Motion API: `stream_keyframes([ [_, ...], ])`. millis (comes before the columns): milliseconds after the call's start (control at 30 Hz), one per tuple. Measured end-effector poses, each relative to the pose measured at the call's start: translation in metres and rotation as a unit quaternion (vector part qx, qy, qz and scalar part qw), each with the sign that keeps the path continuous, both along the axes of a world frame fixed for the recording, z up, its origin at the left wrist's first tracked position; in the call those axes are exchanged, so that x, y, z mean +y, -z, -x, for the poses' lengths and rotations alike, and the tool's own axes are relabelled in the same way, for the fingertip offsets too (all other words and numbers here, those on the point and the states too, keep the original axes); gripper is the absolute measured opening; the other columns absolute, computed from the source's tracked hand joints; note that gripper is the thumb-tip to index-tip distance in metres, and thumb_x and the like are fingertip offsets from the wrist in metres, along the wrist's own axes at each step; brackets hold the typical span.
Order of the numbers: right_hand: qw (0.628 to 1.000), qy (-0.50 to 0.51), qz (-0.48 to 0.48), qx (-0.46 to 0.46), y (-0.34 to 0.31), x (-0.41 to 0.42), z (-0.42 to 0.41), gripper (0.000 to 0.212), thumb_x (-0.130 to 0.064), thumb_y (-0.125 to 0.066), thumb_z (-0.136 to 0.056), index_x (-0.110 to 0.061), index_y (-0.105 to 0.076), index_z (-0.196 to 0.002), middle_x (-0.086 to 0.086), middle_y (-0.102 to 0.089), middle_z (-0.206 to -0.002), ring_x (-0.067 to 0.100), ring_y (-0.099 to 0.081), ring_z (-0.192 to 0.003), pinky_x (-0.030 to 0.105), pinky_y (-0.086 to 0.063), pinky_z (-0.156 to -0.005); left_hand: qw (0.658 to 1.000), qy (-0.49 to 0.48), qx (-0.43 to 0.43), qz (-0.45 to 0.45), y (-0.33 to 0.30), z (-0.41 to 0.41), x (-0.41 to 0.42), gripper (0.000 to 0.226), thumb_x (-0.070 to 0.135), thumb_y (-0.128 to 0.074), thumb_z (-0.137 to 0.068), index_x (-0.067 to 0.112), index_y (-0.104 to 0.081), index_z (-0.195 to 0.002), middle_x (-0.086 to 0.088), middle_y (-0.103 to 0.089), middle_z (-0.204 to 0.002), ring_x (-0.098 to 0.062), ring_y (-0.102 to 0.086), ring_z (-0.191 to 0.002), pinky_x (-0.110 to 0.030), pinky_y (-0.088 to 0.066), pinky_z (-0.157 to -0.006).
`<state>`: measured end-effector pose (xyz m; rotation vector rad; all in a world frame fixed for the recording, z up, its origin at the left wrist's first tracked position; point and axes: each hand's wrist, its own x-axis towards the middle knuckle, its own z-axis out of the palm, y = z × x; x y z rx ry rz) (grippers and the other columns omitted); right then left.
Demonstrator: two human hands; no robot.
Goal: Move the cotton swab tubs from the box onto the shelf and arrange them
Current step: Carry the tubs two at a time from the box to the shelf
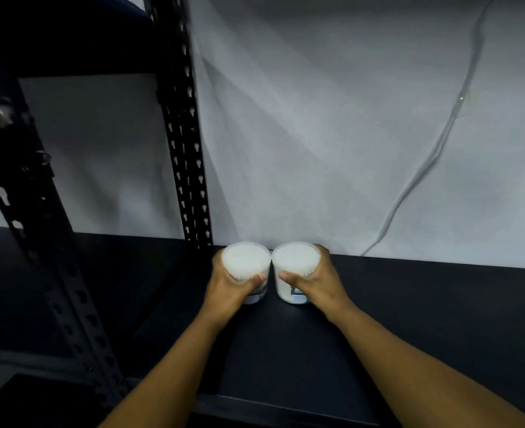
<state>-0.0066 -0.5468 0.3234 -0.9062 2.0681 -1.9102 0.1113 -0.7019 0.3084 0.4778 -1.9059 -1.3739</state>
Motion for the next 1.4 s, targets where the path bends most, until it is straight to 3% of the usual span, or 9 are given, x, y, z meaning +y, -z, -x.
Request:
stream_keyframes([
  [267,0.999,-0.030,-0.018,-0.029,0.002,-0.024,0.024,0.071,-0.018,-0.084,-0.069,-0.023,-0.037,-0.122,-0.009,-0.053,-0.111,0.002,-0.055,-0.096,0.011,-0.050,-0.055,1.000,0.004,-0.020,-0.002,0.008,0.018,-0.030,0.090,0.052,-0.083,-0.052,0.022,-0.041,-0.126,0.005,-0.056,-0.121,-0.010,-0.057,-0.111,-0.037,-0.052,-0.094],
  [333,0.999,-0.022,-0.020,-0.028,0.003,-0.030,0.028,0.074,-0.021,-0.086,-0.067,-0.025,-0.037,-0.123,-0.008,-0.054,-0.112,0.004,-0.056,-0.098,0.014,-0.053,-0.059,1.000,0.000,-0.019,-0.002,0.008,0.023,-0.034,0.082,0.042,-0.086,-0.059,0.022,-0.041,-0.125,0.004,-0.055,-0.121,-0.011,-0.056,-0.110,-0.033,-0.052,-0.091],
  [433,0.999,-0.009,-0.027,-0.022,0.009,-0.039,0.036,0.079,-0.032,-0.088,-0.063,-0.029,-0.036,-0.123,-0.009,-0.056,-0.114,0.011,-0.059,-0.104,0.033,-0.059,-0.079,1.000,0.005,-0.014,0.002,0.005,0.029,-0.039,0.070,0.021,-0.084,-0.069,0.021,-0.039,-0.122,0.007,-0.054,-0.115,-0.004,-0.055,-0.104,-0.013,-0.049,-0.077],
  [500,0.999,-0.006,-0.031,-0.019,0.010,-0.044,0.040,0.080,-0.034,-0.088,-0.062,-0.030,-0.036,-0.123,-0.010,-0.056,-0.114,0.012,-0.060,-0.105,0.038,-0.058,-0.084,1.000,0.007,-0.011,0.008,0.004,0.033,-0.043,0.068,0.017,-0.083,-0.070,0.019,-0.040,-0.122,0.008,-0.055,-0.113,-0.001,-0.056,-0.101,-0.009,-0.047,-0.072],
  [767,1.000,0.000,-0.021,-0.007,0.013,-0.055,0.050,0.081,-0.036,-0.087,-0.062,-0.027,-0.035,-0.124,-0.010,-0.054,-0.115,0.010,-0.057,-0.106,0.039,-0.057,-0.086,1.000,0.008,-0.029,0.003,0.005,0.041,-0.053,0.071,0.021,-0.083,-0.071,0.023,-0.035,-0.123,0.009,-0.052,-0.112,-0.010,-0.054,-0.105,-0.028,-0.048,-0.090],
  [867,1.000,0.001,-0.026,-0.003,0.013,-0.058,0.052,0.080,-0.036,-0.087,-0.063,-0.029,-0.033,-0.122,-0.009,-0.052,-0.116,0.011,-0.057,-0.107,0.038,-0.057,-0.086,0.999,0.010,-0.030,0.004,0.005,0.045,-0.058,0.071,0.021,-0.083,-0.071,0.023,-0.034,-0.123,0.006,-0.053,-0.115,-0.010,-0.054,-0.105,-0.027,-0.050,-0.088],
  [1000,1.000,-0.007,-0.026,-0.010,0.013,-0.061,0.057,0.086,-0.037,-0.088,-0.061,-0.026,-0.034,-0.128,-0.007,-0.052,-0.119,0.012,-0.057,-0.108,0.039,-0.058,-0.083,0.999,0.010,-0.031,0.016,0.002,0.049,-0.060,0.068,0.018,-0.082,-0.072,0.024,-0.034,-0.121,0.009,-0.050,-0.111,-0.006,-0.052,-0.102,-0.014,-0.044,-0.077],
  [1233,0.999,-0.005,-0.035,-0.007,0.013,-0.065,0.063,0.091,-0.039,-0.087,-0.061,-0.024,-0.032,-0.132,-0.004,-0.050,-0.123,0.015,-0.055,-0.111,0.039,-0.057,-0.085,0.999,0.000,-0.035,0.029,0.007,0.059,-0.071,0.075,0.025,-0.085,-0.068,0.020,-0.039,-0.126,0.001,-0.053,-0.122,-0.015,-0.054,-0.111,-0.030,-0.048,-0.092],
  [1400,0.999,-0.004,-0.040,-0.003,0.012,-0.066,0.063,0.090,-0.035,-0.086,-0.064,-0.023,-0.030,-0.133,-0.004,-0.048,-0.123,0.015,-0.054,-0.112,0.037,-0.057,-0.087,0.999,-0.003,-0.032,0.031,0.008,0.061,-0.072,0.077,0.025,-0.085,-0.068,0.019,-0.037,-0.128,0.001,-0.052,-0.122,-0.015,-0.053,-0.111,-0.033,-0.048,-0.096],
])
